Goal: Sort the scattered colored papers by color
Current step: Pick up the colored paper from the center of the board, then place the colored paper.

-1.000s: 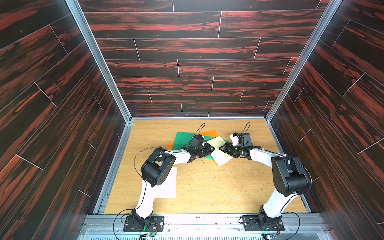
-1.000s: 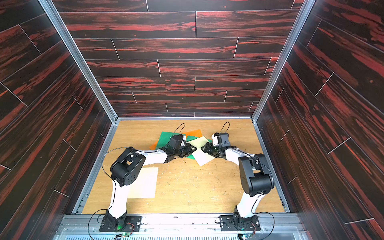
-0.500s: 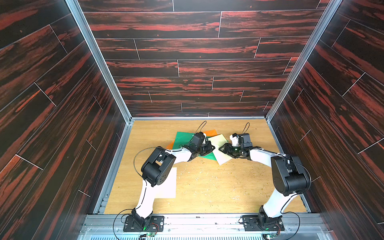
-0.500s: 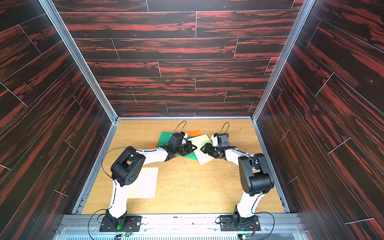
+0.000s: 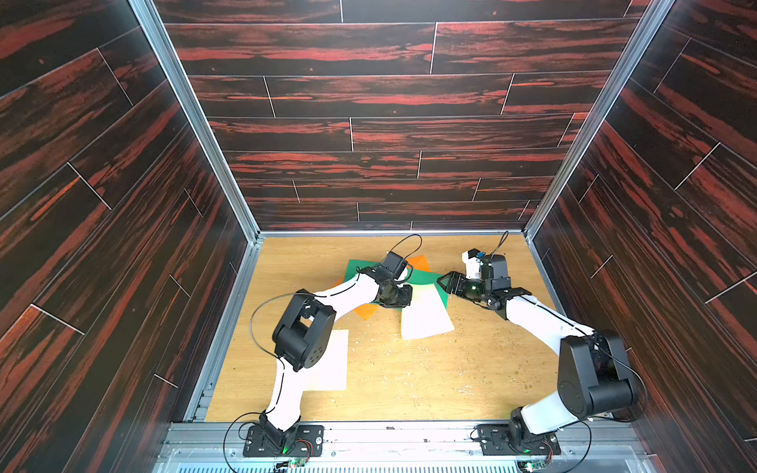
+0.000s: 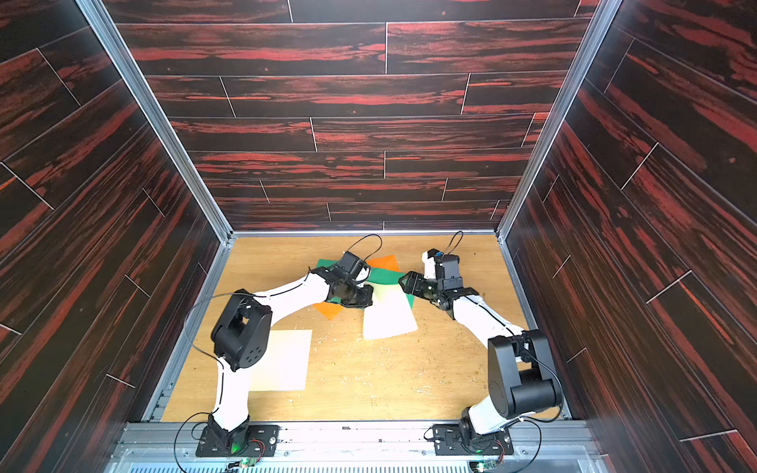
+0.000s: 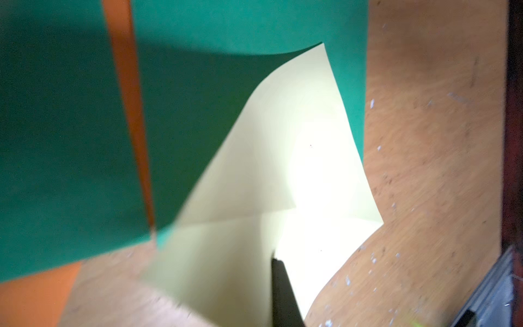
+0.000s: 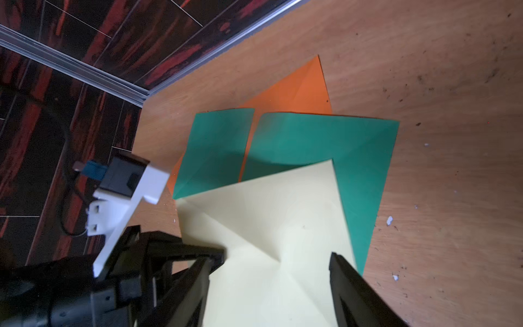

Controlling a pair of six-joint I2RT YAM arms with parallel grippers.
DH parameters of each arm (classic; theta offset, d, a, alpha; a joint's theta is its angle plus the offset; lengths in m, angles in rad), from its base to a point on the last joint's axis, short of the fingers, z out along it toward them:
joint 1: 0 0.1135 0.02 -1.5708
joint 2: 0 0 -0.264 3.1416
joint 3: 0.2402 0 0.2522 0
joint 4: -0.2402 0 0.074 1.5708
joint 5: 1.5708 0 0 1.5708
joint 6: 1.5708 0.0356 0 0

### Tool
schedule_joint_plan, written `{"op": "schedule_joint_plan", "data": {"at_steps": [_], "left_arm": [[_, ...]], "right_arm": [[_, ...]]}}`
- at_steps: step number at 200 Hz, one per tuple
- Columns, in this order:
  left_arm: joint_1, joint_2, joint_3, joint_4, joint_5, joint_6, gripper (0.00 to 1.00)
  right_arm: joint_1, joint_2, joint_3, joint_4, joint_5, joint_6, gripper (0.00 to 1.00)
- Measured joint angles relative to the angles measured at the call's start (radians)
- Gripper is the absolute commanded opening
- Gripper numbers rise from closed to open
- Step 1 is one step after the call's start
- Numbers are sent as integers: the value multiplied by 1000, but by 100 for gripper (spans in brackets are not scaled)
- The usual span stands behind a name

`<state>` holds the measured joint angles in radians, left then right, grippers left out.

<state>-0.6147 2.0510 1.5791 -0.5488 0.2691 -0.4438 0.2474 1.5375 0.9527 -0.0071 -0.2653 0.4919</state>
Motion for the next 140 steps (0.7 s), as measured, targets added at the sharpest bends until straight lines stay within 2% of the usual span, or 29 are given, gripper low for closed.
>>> {"op": "schedule_joint_plan", "data": {"at_steps": [20,46,95,140], "left_arm": [[18,-77,-16,-159,-45,91,0],[43,-233,-127,-262,-102,154,0],[67,-541,-301,-354,-172,165,0],[67,-682,-433,-433,-209,128,0]], "right_arm": [[0,-1,0,-6,5,0,71],[1,1,0,-16,5,-1,71],[1,9,-15,-23,3,-3,71],[5,9,-18,-23,-10,-4,71]]}}
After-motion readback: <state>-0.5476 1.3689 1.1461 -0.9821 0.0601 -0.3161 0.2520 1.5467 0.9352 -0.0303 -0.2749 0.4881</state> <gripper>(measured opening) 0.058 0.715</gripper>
